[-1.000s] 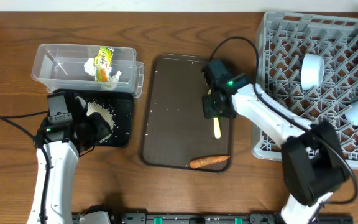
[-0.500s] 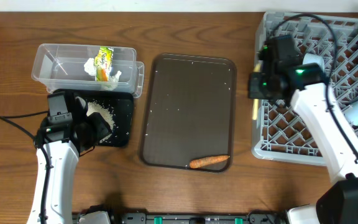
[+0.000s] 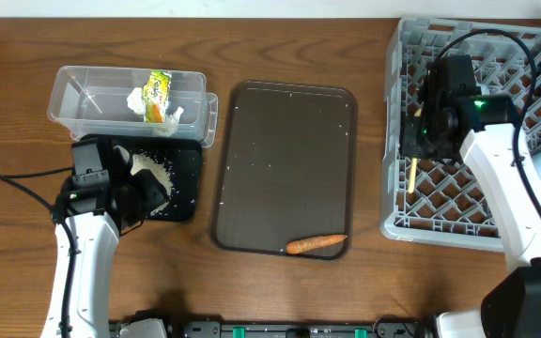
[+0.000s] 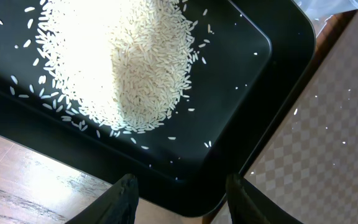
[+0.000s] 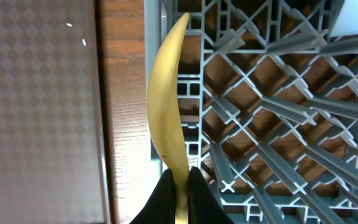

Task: Sort waste into correct bins and load items into the dishwasher rack
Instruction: 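Carry yellow spoon right and stand it in the rack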

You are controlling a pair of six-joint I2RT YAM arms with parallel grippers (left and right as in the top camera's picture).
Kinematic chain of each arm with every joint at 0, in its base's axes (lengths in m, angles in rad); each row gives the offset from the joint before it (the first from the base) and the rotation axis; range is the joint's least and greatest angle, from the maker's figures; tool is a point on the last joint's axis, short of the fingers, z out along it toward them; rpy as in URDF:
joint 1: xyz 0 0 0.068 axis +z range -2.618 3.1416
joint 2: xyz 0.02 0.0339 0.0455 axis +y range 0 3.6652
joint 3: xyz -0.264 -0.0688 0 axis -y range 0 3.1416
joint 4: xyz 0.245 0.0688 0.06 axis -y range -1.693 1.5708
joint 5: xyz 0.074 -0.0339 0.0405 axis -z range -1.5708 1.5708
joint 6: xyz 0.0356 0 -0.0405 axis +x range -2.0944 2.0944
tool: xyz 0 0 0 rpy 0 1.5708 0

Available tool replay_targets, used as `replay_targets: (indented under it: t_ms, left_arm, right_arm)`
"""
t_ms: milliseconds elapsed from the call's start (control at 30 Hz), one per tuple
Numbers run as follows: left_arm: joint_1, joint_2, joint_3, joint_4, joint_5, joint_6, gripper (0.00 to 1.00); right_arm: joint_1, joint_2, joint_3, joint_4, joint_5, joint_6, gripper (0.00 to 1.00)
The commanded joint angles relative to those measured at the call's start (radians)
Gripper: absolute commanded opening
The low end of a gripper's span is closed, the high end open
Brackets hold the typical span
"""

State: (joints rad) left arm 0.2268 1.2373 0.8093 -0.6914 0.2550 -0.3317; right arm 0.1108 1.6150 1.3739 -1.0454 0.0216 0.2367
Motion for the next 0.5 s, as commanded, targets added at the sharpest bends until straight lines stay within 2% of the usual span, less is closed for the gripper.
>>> replay_targets:
  t_ms: [0,267,467]
  left_arm:
    - [-0.004,0.004,0.018,0.001,-0.013,0.021,0.48]
    - [-0.004,0.004,0.018,0.001,-0.013,0.021,0.49]
    - [-0.004,0.004,0.018,0.001,-0.013,0.021,0.49]
  right_arm:
    - [-0.011,-0.005,-0.026,0.010,0.021,-0.014,0.04]
    - [-0.013,-0.005,-0.124,0.101,0.020,-0.013,0.06]
    - [-0.012,-0.005,-0.154,0.137,0.019,-0.013,0.25]
